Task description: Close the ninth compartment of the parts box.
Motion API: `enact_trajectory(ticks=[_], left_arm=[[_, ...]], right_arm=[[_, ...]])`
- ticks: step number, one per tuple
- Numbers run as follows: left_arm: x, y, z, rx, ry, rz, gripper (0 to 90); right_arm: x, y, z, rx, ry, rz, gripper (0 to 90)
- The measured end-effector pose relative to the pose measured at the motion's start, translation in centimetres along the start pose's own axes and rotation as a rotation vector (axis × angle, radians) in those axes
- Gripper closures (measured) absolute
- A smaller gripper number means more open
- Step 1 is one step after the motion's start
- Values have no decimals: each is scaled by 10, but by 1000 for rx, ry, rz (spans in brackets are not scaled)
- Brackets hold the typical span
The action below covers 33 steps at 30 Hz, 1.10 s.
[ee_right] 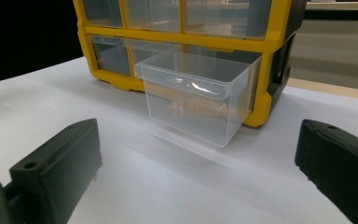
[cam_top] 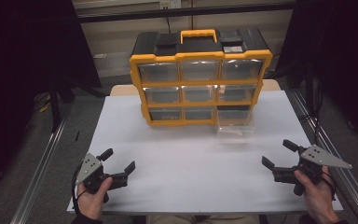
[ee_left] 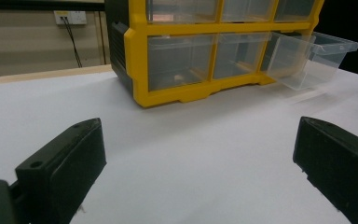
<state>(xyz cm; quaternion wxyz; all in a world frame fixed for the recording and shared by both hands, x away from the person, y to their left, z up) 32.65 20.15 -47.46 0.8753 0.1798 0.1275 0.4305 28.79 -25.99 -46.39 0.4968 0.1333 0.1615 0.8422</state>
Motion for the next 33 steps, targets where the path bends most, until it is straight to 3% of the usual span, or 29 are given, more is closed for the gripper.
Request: enact_trajectory(ticks=[10, 21, 33], left_arm=[[-1, -4, 0, 16, -3, -15, 22], [2, -8, 1, 16, -5, 1, 22], [-1, -8, 2, 9, -17, -6, 23]], right_arm=[[-2, -2, -1, 10, -15, 5, 0], [3, -9, -2, 36, -4, 32, 0], [13, -17, 10, 20, 56, 45, 0]])
Point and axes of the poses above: each handheld gripper's, and its own axes: y roughly backward along the jaws, z roughly out of its top, x roughly to its left, the point moved 10 cm from there along -y, roughly forward along the jaws, and after that the axes turned 10 degrees about x, right-handed, at the moved point
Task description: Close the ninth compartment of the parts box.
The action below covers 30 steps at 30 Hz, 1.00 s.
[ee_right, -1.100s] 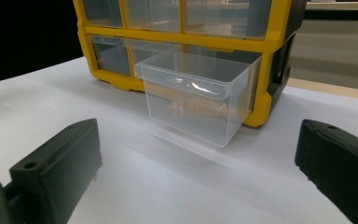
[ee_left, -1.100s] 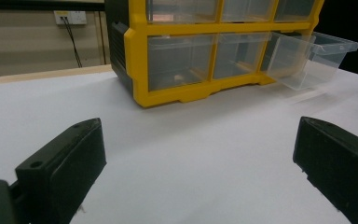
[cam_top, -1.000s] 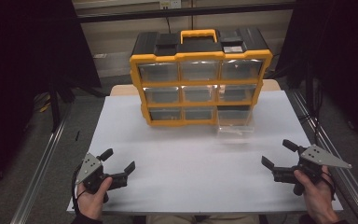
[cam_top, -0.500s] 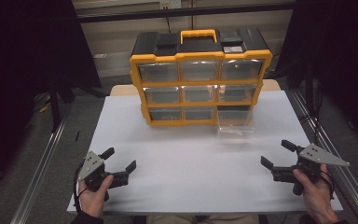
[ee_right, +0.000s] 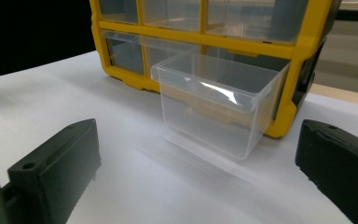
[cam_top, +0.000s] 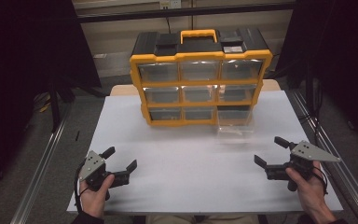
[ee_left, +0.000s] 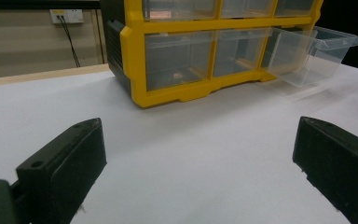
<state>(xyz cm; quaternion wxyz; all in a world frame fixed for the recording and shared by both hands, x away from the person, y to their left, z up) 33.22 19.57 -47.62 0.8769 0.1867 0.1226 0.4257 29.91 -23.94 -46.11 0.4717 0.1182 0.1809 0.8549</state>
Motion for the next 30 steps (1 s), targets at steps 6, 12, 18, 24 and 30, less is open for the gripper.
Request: enact_trajectory(ticks=[6, 12, 18, 24, 30], left_arm=[[1, 0, 0, -1, 3, 1, 24], [1, 1, -2, 3, 0, -2, 24], [2, 1, -1, 1, -2, 0, 24], [2, 2, 0, -6, 3, -2, 25], [2, 1, 0, -8, 5, -4, 24]], right_arm=[[2, -8, 8, -3, 9, 8, 0], [4, -12, 12, -5, 18, 17, 0], [4, -15, 19, -13, 27, 22, 0], [2, -21, 23, -5, 38, 21, 0], [3, -31, 32, -3, 57, 23, 0]])
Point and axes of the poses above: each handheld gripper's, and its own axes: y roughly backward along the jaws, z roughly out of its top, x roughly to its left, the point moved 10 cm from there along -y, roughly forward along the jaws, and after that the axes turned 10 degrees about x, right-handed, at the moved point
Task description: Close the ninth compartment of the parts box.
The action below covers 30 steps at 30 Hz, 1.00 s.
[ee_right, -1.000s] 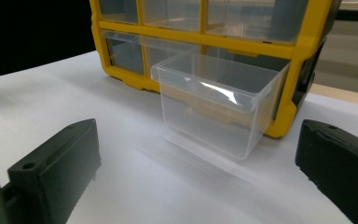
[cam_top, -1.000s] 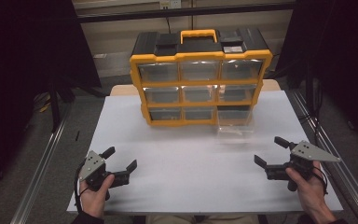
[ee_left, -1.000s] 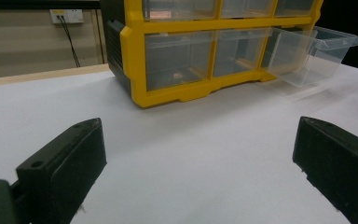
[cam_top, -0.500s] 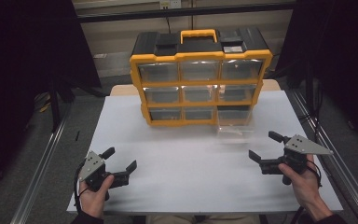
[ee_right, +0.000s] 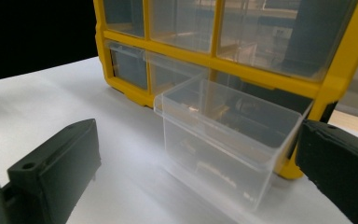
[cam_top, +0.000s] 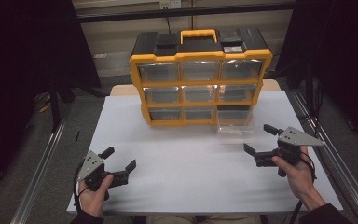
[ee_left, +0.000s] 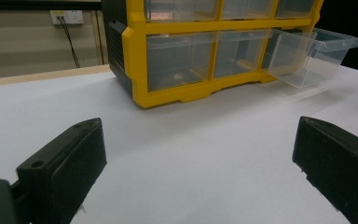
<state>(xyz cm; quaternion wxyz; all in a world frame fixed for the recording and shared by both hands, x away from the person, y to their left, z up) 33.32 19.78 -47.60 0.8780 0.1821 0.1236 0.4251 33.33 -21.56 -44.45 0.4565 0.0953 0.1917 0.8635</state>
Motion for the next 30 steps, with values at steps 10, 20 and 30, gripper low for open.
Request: enact_trajectory(ticks=[10, 20, 30], left_arm=[[-1, -1, 0, 6, -14, -1, 24], [-3, -2, 0, 10, -27, -7, 24], [-2, -1, 0, 11, -20, -10, 24]], right_arm=[[-2, -26, 15, 7, 27, 3, 0], [-9, -37, 12, 36, -22, -28, 0], [-10, -33, 5, 61, -61, -23, 116]])
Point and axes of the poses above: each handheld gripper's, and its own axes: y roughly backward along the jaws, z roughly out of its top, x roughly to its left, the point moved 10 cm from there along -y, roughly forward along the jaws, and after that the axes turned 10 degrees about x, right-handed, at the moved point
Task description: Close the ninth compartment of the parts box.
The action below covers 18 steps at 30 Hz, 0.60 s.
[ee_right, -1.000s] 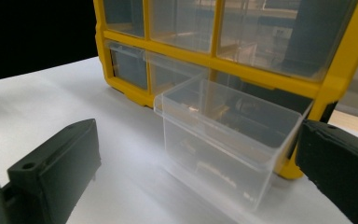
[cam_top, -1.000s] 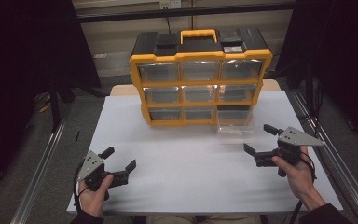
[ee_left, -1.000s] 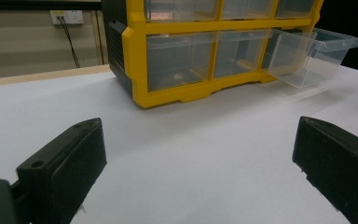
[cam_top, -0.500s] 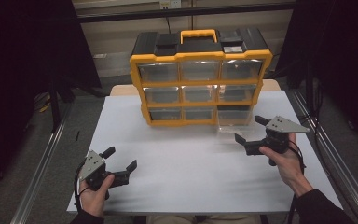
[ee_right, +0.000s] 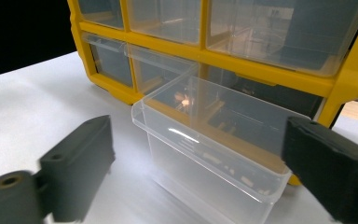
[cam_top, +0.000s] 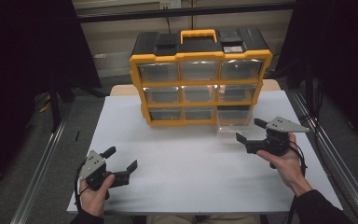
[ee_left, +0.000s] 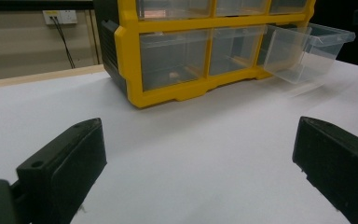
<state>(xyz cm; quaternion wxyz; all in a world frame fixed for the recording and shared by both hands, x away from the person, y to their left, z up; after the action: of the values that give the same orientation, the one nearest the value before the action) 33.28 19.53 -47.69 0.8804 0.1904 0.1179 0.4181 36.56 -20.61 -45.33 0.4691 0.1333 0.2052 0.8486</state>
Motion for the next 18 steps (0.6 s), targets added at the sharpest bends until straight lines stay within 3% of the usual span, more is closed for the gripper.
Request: enact_trajectory(ticks=[2, 5, 15, 18], left_arm=[[0, 0, 0, 1, -4, 0, 24], [0, 0, 0, -2, -5, -1, 24], [1, 1, 0, 2, -10, 3, 24], [0, 1, 0, -1, -4, 1, 24]], right_arm=[[0, 1, -1, 1, 0, 2, 185], [1, 1, -1, 3, 8, 8, 201], [3, 2, -3, 18, 5, 27, 377], [4, 3, -5, 29, 27, 33, 442]])
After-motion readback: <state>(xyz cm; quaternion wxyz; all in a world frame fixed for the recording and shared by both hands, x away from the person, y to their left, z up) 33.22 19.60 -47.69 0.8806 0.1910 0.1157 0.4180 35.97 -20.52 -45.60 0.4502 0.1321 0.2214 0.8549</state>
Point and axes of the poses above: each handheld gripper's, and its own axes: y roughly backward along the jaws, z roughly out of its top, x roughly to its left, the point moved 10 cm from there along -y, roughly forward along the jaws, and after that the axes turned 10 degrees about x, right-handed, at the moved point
